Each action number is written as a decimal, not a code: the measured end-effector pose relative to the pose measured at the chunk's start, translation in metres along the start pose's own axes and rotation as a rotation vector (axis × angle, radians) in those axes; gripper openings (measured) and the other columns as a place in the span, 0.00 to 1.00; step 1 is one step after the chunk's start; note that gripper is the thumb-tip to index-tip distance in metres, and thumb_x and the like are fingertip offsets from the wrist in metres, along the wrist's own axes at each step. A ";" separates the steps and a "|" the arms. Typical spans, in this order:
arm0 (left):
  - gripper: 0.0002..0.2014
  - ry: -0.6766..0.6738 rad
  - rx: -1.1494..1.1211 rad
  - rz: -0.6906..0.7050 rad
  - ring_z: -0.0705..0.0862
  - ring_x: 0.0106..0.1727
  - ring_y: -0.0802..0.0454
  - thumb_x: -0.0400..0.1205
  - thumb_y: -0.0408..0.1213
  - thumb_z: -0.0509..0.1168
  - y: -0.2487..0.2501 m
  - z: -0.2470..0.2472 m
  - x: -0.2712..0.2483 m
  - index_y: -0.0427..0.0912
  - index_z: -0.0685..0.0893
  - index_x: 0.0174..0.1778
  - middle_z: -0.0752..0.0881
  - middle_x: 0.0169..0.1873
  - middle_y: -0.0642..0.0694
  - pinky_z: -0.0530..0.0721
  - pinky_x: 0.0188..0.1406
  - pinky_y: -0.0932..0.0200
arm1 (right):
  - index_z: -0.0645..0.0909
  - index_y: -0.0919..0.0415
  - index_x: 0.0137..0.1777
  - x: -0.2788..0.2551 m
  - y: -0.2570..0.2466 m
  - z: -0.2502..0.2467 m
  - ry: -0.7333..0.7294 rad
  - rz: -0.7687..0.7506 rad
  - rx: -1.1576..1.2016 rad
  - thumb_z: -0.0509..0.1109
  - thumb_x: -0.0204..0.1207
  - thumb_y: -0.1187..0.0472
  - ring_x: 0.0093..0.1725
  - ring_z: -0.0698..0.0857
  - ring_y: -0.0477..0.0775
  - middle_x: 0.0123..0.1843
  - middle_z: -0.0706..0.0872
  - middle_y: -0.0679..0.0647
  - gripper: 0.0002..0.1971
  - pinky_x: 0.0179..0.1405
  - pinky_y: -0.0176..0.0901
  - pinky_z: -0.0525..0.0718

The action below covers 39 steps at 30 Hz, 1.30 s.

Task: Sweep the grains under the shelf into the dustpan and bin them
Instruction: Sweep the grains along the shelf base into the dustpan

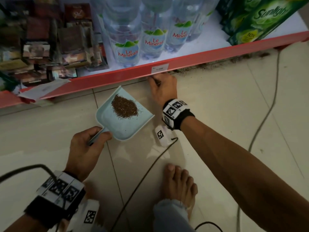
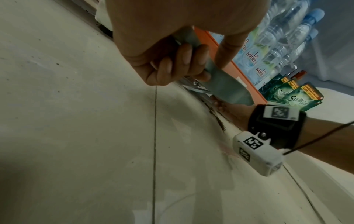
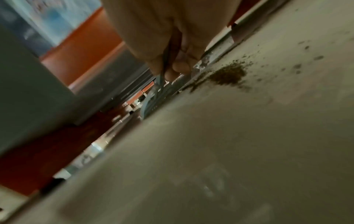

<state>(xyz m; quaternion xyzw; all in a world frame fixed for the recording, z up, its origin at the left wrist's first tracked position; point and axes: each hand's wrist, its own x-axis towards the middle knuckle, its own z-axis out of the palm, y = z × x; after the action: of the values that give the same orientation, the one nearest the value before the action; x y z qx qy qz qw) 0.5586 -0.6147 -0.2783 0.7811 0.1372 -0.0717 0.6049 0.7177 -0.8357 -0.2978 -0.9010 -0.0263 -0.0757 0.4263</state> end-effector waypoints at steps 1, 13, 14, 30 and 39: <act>0.22 -0.006 -0.006 -0.002 0.66 0.23 0.56 0.69 0.56 0.68 0.000 0.000 0.000 0.37 0.84 0.31 0.69 0.18 0.55 0.66 0.23 0.64 | 0.88 0.65 0.34 0.003 0.000 -0.001 0.001 -0.011 -0.049 0.73 0.76 0.66 0.35 0.87 0.61 0.35 0.90 0.60 0.09 0.40 0.50 0.87; 0.14 -0.013 -0.055 -0.042 0.66 0.26 0.52 0.69 0.54 0.68 -0.004 0.000 -0.003 0.50 0.81 0.24 0.69 0.19 0.55 0.65 0.29 0.56 | 0.91 0.58 0.55 -0.024 0.021 -0.106 -0.104 -0.194 -0.329 0.73 0.80 0.51 0.25 0.80 0.52 0.30 0.88 0.55 0.13 0.32 0.34 0.70; 0.14 -0.021 -0.047 -0.041 0.66 0.26 0.52 0.70 0.54 0.68 -0.005 0.000 -0.002 0.50 0.80 0.24 0.69 0.19 0.55 0.65 0.29 0.56 | 0.91 0.57 0.55 -0.020 0.017 -0.098 -0.081 -0.188 -0.275 0.73 0.79 0.51 0.29 0.83 0.50 0.34 0.90 0.55 0.13 0.35 0.33 0.75; 0.19 -0.003 -0.046 -0.027 0.67 0.26 0.53 0.69 0.55 0.67 -0.008 -0.003 -0.007 0.41 0.76 0.26 0.69 0.20 0.52 0.65 0.27 0.59 | 0.91 0.54 0.52 -0.021 -0.002 -0.112 -0.337 -0.252 -0.512 0.67 0.82 0.52 0.33 0.85 0.68 0.33 0.87 0.61 0.11 0.35 0.52 0.83; 0.26 0.034 0.022 -0.103 0.67 0.27 0.52 0.70 0.54 0.68 -0.024 -0.005 0.000 0.29 0.82 0.33 0.70 0.21 0.49 0.66 0.31 0.55 | 0.92 0.60 0.53 -0.015 -0.015 -0.010 -0.094 0.041 0.182 0.73 0.79 0.60 0.39 0.90 0.48 0.41 0.93 0.55 0.09 0.50 0.54 0.91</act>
<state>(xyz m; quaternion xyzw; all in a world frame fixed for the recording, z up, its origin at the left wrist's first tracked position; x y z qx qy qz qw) 0.5507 -0.6043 -0.2992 0.7807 0.1867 -0.0910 0.5893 0.7006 -0.8331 -0.2823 -0.8615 -0.0346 -0.0221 0.5061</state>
